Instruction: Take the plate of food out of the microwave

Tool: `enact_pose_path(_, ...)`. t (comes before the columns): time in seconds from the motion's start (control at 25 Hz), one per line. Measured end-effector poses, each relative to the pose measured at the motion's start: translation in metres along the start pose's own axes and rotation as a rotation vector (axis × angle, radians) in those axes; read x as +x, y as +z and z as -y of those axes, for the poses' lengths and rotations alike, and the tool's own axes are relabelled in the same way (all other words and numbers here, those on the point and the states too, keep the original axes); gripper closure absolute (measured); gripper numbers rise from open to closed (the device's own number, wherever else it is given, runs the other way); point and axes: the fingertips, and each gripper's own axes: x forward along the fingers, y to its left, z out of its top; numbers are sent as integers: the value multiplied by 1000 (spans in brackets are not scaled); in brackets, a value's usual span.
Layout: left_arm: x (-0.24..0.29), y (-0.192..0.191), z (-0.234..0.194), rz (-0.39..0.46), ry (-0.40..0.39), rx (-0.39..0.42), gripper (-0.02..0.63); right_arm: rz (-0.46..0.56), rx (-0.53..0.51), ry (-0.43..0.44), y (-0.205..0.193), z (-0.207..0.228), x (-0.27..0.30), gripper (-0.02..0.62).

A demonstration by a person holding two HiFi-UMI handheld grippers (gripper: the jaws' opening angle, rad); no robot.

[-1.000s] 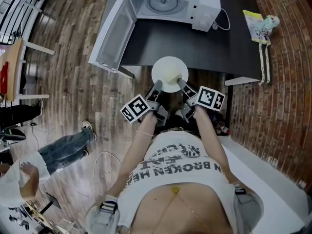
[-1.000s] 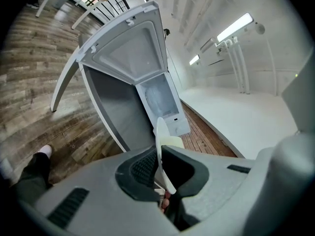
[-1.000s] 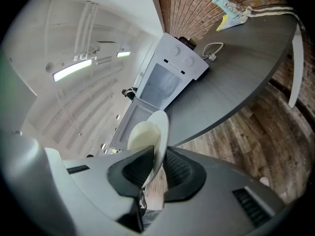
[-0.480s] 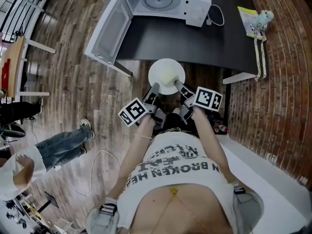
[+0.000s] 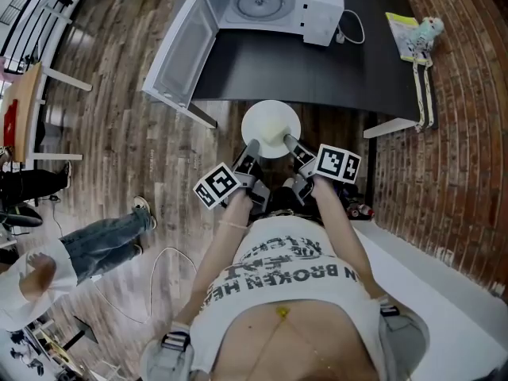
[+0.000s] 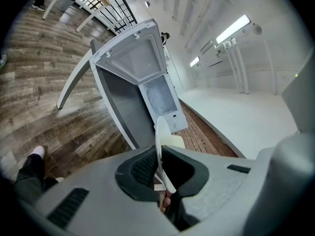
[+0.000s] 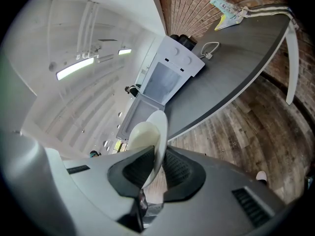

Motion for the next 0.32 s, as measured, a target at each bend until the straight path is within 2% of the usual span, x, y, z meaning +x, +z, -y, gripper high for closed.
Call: enact_pose_path(0.32, 1, 1, -2, -4, 1, -1, 580, -2, 1, -4, -1, 1, 2, 543)
